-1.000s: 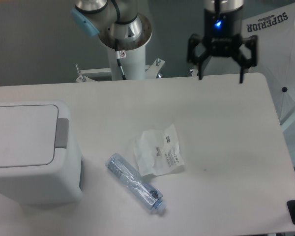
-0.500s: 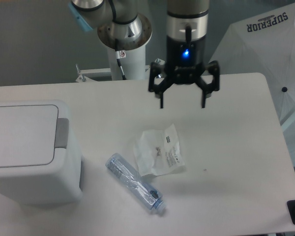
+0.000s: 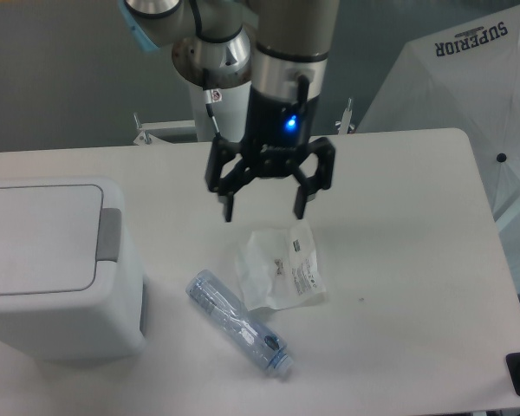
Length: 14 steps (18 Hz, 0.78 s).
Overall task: Open the trash can
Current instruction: 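Move the open gripper across the table to above the trash can lid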
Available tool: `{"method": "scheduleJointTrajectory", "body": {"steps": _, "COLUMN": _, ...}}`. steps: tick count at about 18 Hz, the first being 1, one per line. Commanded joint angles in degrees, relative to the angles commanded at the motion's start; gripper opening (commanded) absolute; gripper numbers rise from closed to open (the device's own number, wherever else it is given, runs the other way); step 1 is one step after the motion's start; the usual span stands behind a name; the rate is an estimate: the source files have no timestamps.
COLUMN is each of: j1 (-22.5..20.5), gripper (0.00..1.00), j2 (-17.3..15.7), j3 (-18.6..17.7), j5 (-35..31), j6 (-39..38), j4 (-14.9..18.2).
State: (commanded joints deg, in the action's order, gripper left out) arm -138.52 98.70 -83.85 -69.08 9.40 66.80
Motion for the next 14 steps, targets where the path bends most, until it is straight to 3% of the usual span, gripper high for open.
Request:
{"method": "scheduleJointTrajectory", "body": {"steps": 6, "j1": 3.78, "gripper": 1.0, "j2": 0.53, "j3": -0.61, "j5": -0.26, "j6": -2.11, "j4": 0.0}}
{"method": "scheduleJointTrajectory", "body": {"steps": 14, "j1": 5.63, "gripper": 1.0, "j2": 0.88, "j3": -1.23, "j5": -0.09, "j6": -2.2, "j4": 0.0}}
